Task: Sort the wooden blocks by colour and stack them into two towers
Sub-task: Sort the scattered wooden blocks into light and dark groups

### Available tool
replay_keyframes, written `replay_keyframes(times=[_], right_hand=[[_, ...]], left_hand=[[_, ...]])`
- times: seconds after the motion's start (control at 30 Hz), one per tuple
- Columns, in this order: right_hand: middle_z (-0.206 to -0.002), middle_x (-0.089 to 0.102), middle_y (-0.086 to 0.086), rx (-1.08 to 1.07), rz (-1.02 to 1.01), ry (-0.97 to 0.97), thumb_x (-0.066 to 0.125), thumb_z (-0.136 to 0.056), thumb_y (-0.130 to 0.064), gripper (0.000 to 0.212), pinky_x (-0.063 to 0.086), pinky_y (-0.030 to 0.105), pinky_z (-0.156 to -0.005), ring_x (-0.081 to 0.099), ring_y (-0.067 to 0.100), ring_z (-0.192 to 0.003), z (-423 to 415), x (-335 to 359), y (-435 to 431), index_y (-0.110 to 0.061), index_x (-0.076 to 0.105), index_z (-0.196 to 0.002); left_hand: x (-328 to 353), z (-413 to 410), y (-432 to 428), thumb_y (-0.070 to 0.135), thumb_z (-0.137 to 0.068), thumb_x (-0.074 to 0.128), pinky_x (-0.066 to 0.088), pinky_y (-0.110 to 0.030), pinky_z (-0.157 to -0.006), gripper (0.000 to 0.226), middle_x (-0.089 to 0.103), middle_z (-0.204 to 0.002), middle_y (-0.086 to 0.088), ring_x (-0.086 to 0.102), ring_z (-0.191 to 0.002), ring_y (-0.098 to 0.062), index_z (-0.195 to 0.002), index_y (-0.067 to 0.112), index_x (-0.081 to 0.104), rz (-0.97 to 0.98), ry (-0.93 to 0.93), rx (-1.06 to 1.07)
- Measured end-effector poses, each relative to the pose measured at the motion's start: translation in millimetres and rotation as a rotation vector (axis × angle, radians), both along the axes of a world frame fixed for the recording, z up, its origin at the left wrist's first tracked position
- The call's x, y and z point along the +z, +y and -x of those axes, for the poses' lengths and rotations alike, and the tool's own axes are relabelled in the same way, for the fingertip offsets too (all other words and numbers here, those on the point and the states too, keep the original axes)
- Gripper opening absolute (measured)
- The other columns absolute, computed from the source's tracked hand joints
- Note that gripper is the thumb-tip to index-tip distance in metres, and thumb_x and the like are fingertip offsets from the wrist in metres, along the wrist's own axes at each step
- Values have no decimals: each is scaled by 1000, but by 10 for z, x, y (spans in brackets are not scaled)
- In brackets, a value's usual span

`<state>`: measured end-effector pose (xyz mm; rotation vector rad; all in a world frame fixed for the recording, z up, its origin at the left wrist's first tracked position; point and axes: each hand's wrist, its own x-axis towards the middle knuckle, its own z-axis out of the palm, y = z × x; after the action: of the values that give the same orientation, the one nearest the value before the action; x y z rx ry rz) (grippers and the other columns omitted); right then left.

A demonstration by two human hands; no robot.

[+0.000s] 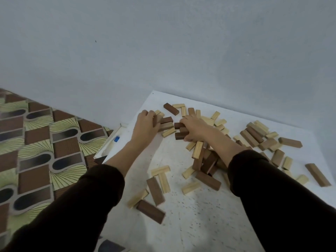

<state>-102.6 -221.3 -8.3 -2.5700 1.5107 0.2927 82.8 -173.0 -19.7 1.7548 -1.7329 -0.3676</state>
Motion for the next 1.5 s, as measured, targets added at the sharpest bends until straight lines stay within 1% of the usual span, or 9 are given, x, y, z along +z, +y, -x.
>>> replay_keyframes(times=[0.23,0.4,0.53,0.6,0.77,0.87,1.07,1.27,1.5], right_hand=[[-125,45,9,-9,-4,-60,73,-79,-30,61,44,40,-91,42,25,-114,56,-18,7,-8,45,-129],[-123,46,8,6,12,-68,72,-79,-31,60,43,40,-91,42,24,-114,75,-29,-2,-8,46,-127],[-121,46,8,1,14,-94,73,-78,-31,57,44,38,-90,45,24,-111,90,-46,-1,-8,47,-124],[-118,46,8,-6,2,-114,73,-77,-29,55,45,38,-87,46,24,-107,95,-52,-2,-8,48,-122],[-119,42,9,-56,-31,-156,73,-76,-27,57,48,38,-81,48,25,-101,122,-36,28,-6,47,-122],[-119,41,9,-96,-31,-193,75,-71,-28,59,51,41,-79,50,26,-96,136,-43,54,-6,48,-119],[-118,42,10,-124,3,-258,74,-66,-32,63,51,43,-80,48,25,-99,167,-69,132,-5,48,-117],[-121,42,10,-144,11,-308,73,-67,-33,64,50,42,-82,45,24,-103,191,-71,197,-4,48,-118],[-115,42,7,-204,46,-429,75,-67,-34,66,45,32,-85,42,21,-104,223,61,244,-8,47,-121]], left_hand=[[-73,58,-366,11,-90,62,24,-13,-83,24,50,-116,-15,41,-112,-27,-111,1,60,-91,-52,-106],[-143,118,-399,25,-84,71,30,-21,-93,40,48,-123,-12,37,-120,-29,-116,5,61,-101,-44,-149],[-110,74,-474,62,-65,74,15,-45,-115,108,13,-155,-13,6,-142,-35,-150,21,21,-281,-267,-149],[-103,46,-499,68,-63,72,7,-49,-117,121,-3,-158,-14,-6,-145,-36,-152,26,3,-411,-346,-197],[-156,93,-468,63,-68,71,28,-48,-107,103,21,-148,-14,16,-136,-35,-149,30,16,-379,-386,-232],[-147,133,-457,62,-70,68,31,-46,-103,93,30,-137,-13,24,-129,-32,-146,31,24,-348,-417,-210],[-159,183,-435,59,-67,70,40,-42,-91,76,30,-119,-9,26,-114,-29,-133,35,41,-357,-396,-175],[-167,197,-380,66,-60,69,39,-38,-88,83,29,-117,-7,26,-113,-28,-131,33,44,-361,-322,-143],[-87,218,-269,66,-49,54,35,-33,-90,84,27,-108,-2,26,-114,-25,-126,33,47,-369,-28,-83]])
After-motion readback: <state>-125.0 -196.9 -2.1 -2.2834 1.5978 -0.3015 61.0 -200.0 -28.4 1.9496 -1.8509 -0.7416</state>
